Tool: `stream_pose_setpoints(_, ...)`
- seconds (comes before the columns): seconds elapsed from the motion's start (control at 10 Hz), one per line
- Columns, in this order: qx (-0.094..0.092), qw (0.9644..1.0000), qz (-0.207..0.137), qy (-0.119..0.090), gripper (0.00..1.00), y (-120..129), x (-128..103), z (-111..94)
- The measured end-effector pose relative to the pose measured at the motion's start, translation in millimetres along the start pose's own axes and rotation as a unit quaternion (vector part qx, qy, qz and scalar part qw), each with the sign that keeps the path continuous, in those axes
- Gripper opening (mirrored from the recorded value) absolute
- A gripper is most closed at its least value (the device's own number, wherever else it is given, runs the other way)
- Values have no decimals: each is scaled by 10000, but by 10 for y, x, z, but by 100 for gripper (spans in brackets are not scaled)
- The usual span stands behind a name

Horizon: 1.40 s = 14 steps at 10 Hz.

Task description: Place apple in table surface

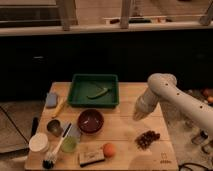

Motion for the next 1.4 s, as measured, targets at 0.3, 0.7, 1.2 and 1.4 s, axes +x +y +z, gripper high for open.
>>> stream_pose_setpoints(0.3,257,9997,21,16,42,-32,-217,-21)
stream_pose_setpoints(0.7,359,9993,-47,28,78,-320,-661,-69)
stream_pose_setpoints(1.2,-55,9995,-302,-62,80,-709,-1093,197)
stream_pose_setpoints(1.4,-134,9996,-227,-95,80,-783,-1241,319)
